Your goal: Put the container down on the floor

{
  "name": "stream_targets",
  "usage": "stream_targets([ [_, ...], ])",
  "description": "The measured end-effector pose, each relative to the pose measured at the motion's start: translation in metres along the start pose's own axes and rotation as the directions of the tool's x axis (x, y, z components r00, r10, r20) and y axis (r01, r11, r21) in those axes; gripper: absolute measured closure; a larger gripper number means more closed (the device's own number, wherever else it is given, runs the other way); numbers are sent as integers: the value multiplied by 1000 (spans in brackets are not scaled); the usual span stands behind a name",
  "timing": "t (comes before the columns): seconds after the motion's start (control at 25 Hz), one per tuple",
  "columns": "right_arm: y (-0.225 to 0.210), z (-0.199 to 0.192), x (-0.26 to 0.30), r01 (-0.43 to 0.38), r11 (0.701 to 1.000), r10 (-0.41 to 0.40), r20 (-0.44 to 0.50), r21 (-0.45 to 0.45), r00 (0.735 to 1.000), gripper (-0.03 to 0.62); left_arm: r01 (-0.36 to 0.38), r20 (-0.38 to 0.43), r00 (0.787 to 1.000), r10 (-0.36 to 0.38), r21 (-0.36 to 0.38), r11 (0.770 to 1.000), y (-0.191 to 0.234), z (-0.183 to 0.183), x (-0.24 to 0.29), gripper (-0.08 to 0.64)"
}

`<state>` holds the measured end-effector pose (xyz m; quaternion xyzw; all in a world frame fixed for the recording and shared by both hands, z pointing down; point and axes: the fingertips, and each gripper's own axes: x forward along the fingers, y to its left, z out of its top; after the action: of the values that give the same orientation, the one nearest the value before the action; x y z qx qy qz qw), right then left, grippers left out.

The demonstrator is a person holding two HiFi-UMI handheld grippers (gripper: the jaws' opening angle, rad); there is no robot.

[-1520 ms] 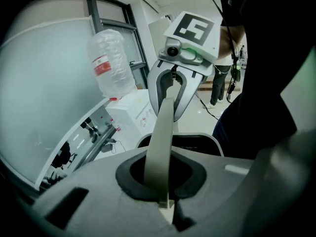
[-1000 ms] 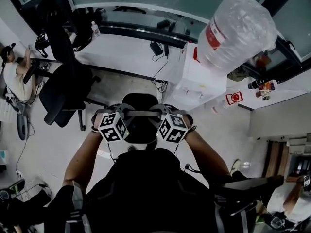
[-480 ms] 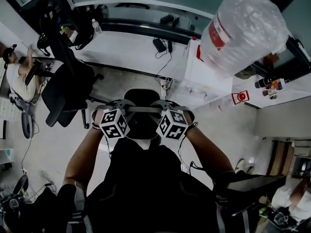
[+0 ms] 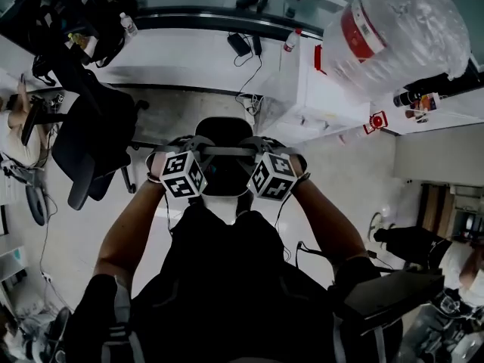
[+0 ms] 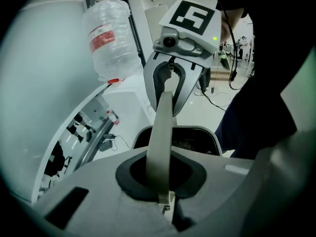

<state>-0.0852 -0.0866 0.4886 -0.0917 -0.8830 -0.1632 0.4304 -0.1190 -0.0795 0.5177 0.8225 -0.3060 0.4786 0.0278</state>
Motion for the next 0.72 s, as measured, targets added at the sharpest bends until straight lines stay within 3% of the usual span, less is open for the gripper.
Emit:
stream_targets([
  [0.2, -8, -13, 27, 10, 998, -8, -29, 64, 1000, 522, 62, 1, 998, -62, 43, 997, 8, -18, 26, 549],
  [0.4, -17, -30, 55, 15, 994, -9, -52, 104, 999, 522, 67, -5, 998, -67, 77, 995, 18, -34, 53, 549],
  [0.72, -22, -71, 116, 1, 997, 5, -74, 83, 997, 522, 102, -40, 994, -99, 74, 992, 19, -73, 106, 549],
])
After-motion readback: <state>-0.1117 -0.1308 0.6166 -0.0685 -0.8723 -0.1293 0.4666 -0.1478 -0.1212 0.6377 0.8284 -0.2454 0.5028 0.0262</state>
